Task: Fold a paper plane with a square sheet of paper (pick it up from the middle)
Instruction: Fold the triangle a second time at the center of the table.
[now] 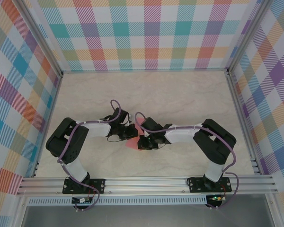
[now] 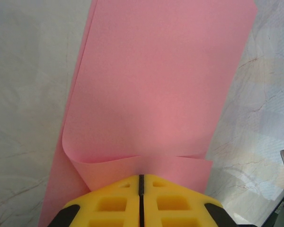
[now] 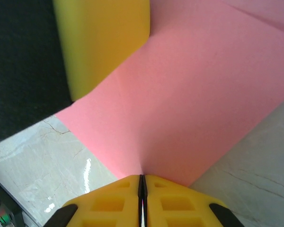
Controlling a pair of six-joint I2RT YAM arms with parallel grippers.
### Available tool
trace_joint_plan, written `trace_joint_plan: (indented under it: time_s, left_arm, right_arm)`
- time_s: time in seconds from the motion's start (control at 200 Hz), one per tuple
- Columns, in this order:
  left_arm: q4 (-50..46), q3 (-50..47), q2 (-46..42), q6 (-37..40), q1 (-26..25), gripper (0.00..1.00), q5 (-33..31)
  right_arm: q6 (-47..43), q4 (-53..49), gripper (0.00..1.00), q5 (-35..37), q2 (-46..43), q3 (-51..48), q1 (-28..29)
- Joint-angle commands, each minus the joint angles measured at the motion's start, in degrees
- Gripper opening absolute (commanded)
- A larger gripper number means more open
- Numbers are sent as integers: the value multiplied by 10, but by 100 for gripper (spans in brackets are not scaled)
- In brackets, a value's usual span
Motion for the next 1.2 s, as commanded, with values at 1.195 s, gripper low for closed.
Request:
trace_joint_plan:
  time_s: [1.195]
  left_arm:
    - [-35,-29,36,-15,-5,8,-27]
  right_arm:
    - [-4,-28,10,45,4,18,9]
